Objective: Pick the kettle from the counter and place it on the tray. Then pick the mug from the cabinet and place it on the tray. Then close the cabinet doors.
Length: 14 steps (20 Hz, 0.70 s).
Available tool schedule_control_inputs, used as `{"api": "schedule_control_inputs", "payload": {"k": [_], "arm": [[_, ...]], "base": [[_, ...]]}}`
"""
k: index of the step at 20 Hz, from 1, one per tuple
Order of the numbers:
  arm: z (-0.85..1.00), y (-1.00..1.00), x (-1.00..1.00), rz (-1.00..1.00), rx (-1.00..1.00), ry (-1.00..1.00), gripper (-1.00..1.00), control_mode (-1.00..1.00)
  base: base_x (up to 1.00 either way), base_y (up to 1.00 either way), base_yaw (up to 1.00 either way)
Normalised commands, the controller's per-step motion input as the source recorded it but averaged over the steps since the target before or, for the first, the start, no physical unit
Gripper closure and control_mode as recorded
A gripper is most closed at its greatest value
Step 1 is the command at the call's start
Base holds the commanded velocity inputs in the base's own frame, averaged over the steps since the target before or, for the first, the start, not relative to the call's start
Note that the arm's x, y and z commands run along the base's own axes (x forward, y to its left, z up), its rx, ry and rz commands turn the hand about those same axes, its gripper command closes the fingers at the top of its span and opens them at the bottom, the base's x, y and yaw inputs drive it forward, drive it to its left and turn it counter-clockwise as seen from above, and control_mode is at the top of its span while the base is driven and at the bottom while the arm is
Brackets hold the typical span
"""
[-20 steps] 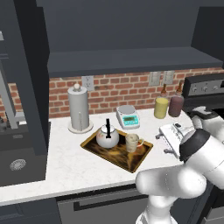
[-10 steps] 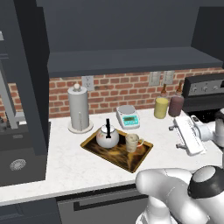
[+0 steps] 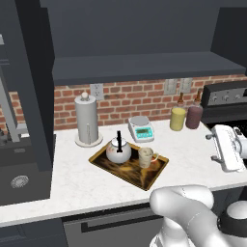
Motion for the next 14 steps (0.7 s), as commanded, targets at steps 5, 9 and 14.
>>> {"api": "schedule_control_inputs", "payload": {"k": [5,9,14], "arm": [[0.4,-0.65,-0.28,0.0,0.17,-0.12,-1.0,-1.0],[0.34,-0.58,-0.29,-0.07,0.17,-0.13,-1.0,-1.0],[0.12,-0.47,-0.02,-0.16,0.16,-0.03,-1.0,-1.0]], "base": [[0.0,0.0,0.0],[0.0,0.0,0.0],[0.0,0.0,0.0]]}}
